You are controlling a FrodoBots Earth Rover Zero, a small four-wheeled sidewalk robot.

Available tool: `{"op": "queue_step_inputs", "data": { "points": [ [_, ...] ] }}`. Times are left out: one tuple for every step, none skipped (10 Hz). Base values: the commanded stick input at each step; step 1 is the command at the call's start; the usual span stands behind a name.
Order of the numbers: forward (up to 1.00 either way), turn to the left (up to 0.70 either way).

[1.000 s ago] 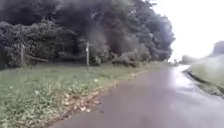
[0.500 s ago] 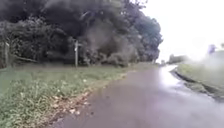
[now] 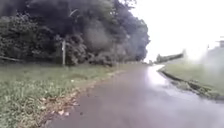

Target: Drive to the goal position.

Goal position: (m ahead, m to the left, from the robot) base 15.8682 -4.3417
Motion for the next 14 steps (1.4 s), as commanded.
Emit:
{"op": "queue_step_inputs", "data": {
  "points": [
    [0.0,-0.25],
    [0.0,-0.45],
    [0.0,-0.45],
    [0.0,-0.45],
    [0.0,0.0],
    [0.0,0.0],
    [0.0,-0.44],
    [0.0,-0.43],
    [0.0,0.0],
    [0.0,0.0],
    [0.0,0.0],
    [0.45,0.0],
    [0.45,0.0],
    [0.45,0.0]
  ]
}}
